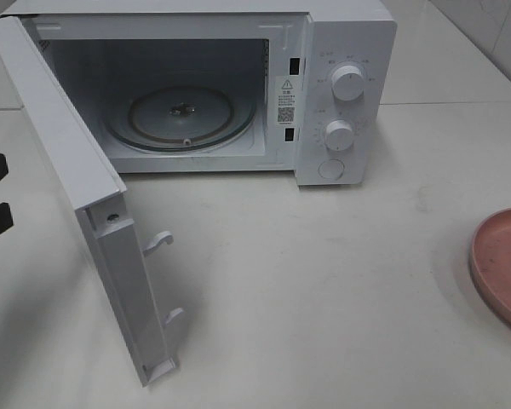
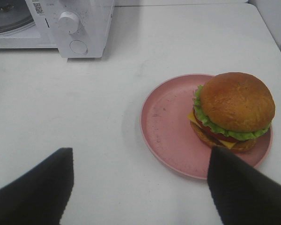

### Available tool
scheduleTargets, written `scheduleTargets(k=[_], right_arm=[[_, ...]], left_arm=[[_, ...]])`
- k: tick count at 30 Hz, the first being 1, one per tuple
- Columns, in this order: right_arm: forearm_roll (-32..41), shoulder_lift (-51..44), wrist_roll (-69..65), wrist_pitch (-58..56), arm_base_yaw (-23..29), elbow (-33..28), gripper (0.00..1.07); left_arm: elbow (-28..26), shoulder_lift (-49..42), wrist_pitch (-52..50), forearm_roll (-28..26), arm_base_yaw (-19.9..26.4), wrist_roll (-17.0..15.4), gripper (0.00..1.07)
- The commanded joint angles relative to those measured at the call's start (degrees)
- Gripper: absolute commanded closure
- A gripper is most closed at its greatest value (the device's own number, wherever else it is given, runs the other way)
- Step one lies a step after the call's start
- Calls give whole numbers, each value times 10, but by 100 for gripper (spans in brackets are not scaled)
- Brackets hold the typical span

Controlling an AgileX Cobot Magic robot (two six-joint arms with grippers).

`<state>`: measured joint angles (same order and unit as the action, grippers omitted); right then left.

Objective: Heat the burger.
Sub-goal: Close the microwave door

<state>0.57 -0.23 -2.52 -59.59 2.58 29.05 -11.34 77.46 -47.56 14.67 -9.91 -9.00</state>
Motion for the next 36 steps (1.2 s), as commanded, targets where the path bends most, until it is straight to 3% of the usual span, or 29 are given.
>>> scheduleTargets(k=[1, 7, 9, 10, 11, 12, 14, 18, 23, 26, 28, 29, 30, 34, 36], right_arm=[[2, -15, 8, 2, -5, -2, 32], [1, -15, 8, 2, -5, -2, 32], [1, -15, 8, 2, -5, -2, 32], [1, -15, 8, 2, -5, -2, 32], [1, -15, 8, 2, -5, -2, 32], [1, -15, 8, 2, -5, -2, 32], [1, -15, 8, 2, -5, -2, 32], [1, -15, 8, 2, -5, -2, 32], [1, -15, 8, 2, -5, -2, 32], [1, -15, 8, 2, -5, -2, 32], [1, -15, 8, 2, -5, -2, 32], [1, -15, 8, 2, -5, -2, 32], [1, -15, 8, 2, -5, -2, 32], [1, -15, 8, 2, -5, -2, 32], [1, -15, 8, 2, -5, -2, 32]], left_arm=[[-5, 23, -40, -91, -57, 46, 107], [-5, 65, -75, -176, -120, 85, 107], [-5, 89, -89, -242, -162, 116, 107], [-5, 89, -89, -242, -162, 116, 107], [-6, 104, -105, -286, -191, 135, 107], [-6, 104, -105, -286, -191, 135, 107], [-18, 125, -119, -352, -235, 159, 107], [-39, 148, -124, -376, -267, 167, 107], [-85, 181, -124, -391, -297, 168, 107], [-117, 198, -116, -422, -311, 188, 107], [-154, 213, -104, -465, -327, 219, 107], [-154, 213, -104, -465, -327, 219, 107], [-183, 222, -95, -494, -337, 244, 107], [-223, 235, -80, -525, -348, 280, 107], [-269, 254, -67, -549, -355, 317, 107]])
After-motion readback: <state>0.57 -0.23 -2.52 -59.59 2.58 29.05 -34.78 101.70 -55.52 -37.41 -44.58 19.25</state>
